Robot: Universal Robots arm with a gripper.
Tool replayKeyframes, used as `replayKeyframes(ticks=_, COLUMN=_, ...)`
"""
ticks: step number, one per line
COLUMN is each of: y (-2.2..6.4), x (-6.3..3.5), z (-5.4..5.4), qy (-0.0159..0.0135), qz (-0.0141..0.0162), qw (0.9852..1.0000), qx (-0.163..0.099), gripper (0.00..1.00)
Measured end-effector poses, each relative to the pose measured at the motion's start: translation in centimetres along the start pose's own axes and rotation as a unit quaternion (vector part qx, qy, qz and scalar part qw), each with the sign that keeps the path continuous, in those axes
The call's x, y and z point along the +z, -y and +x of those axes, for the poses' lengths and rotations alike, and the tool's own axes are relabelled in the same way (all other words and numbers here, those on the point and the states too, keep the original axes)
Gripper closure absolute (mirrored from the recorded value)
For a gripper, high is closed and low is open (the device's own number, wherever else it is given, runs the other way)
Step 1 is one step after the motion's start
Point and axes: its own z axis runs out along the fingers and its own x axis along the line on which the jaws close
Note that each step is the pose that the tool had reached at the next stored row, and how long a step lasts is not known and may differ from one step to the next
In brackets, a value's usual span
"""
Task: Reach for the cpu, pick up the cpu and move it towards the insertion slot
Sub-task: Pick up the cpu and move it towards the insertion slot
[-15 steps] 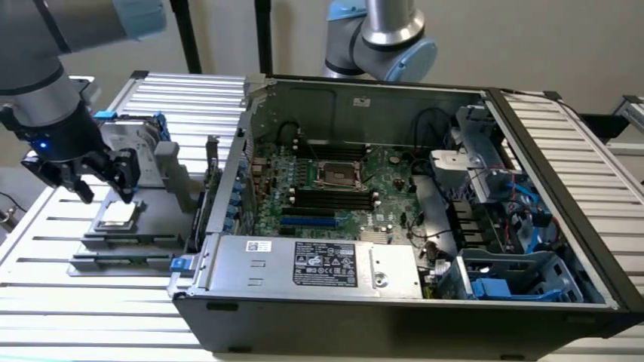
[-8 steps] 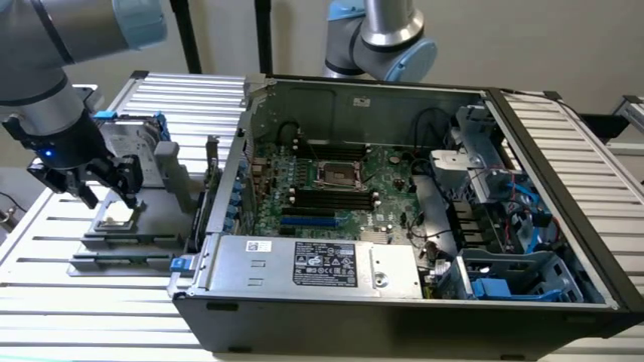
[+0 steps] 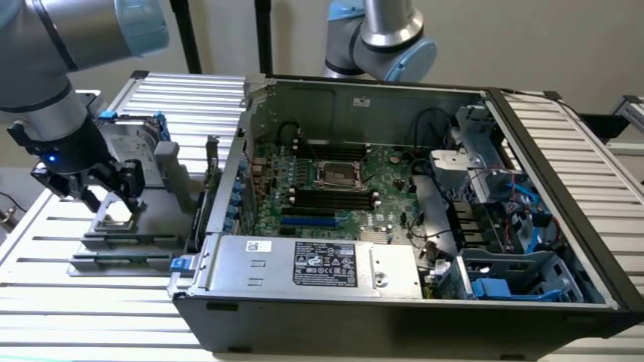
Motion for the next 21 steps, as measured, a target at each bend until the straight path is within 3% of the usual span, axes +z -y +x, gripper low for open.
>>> replayKeyframes(ticks=9, y=-0.02, x=0.43, z=-0.03, qy=-0.0003, qz=0.0112, qw=0.9999, qx=0.01, gripper=0.35)
replayKeyframes(ticks=21, y=-0.73, x=1.01, z=-0.09, qy=-0.0004, qz=0.0169, qw=0.9998, qx=0.01, gripper=0.35)
